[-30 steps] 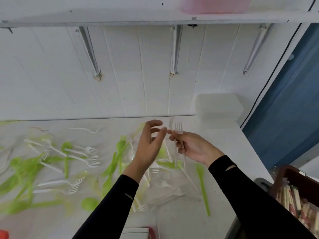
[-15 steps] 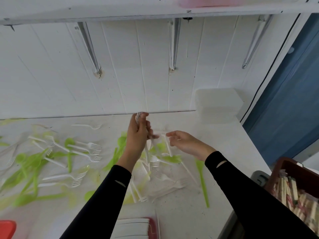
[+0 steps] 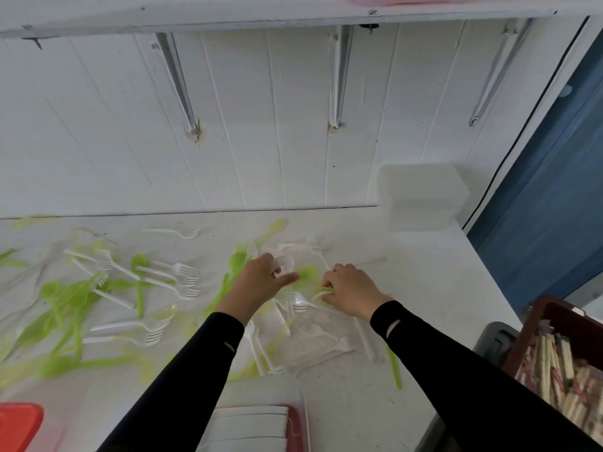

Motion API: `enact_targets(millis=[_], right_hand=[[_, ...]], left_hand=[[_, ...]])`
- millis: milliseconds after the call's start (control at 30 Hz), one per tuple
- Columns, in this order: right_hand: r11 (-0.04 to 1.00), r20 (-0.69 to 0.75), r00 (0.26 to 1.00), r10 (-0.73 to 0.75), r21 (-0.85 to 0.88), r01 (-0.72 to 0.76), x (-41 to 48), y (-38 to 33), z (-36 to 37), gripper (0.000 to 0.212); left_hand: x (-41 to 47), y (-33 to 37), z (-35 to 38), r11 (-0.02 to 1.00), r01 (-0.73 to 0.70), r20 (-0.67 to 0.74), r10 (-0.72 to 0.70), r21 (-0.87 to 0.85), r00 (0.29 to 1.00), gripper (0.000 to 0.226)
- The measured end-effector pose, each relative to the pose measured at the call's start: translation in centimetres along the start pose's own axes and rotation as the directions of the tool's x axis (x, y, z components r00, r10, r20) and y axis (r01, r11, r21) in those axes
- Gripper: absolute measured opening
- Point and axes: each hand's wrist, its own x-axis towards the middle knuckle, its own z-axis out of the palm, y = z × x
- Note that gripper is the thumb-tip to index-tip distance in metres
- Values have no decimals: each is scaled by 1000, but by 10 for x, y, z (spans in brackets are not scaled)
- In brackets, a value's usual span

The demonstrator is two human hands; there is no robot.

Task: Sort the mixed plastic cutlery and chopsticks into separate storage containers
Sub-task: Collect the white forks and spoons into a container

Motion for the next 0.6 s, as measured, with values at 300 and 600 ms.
enact_targets(millis=[300,600], right_hand=[[982,-22,1000,-5,190,9,-5,4,-15,27],[874,-174,984,33,483,57,-10,7,-28,31]], left_hand=[[1,-4,15,999,-13,81,10,45,997,24],[6,5,-11,971,107,-183,-148,-215,972,33]])
